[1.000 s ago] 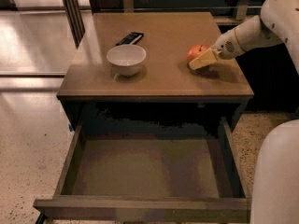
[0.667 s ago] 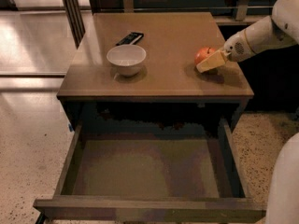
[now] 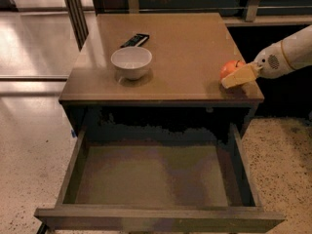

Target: Place apple into top drawer

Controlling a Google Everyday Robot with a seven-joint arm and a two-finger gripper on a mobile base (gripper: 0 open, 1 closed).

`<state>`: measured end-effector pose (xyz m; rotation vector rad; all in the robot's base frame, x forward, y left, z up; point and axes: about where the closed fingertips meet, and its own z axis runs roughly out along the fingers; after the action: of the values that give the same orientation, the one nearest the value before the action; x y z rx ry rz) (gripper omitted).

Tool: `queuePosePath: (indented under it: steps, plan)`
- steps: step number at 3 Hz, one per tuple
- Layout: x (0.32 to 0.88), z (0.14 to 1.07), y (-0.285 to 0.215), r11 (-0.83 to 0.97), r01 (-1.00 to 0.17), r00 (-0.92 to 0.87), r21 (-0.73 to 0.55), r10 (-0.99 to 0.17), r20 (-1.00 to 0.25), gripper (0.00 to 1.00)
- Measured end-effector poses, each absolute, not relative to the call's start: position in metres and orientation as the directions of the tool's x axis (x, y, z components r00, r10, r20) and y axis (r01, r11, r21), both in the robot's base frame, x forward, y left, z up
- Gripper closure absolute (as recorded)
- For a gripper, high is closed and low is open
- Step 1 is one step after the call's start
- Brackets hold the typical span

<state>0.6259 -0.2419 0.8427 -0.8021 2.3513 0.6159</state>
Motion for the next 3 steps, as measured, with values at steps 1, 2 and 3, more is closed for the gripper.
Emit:
queuePosePath:
  steps: [1, 2, 3]
  plan:
    - [0.583, 0.845, -0.243, 0.739, -0.619, -0.682, 0.267, -0.337, -0.649, 1.0]
    - [0.54, 0.841, -0.243, 0.755, -0.576, -0.704, 0.314, -0.262, -0.66, 1.0]
    - [0.54, 0.841, -0.242, 0.754, -0.577, -0.703, 0.314, -0.263, -0.661, 1.0]
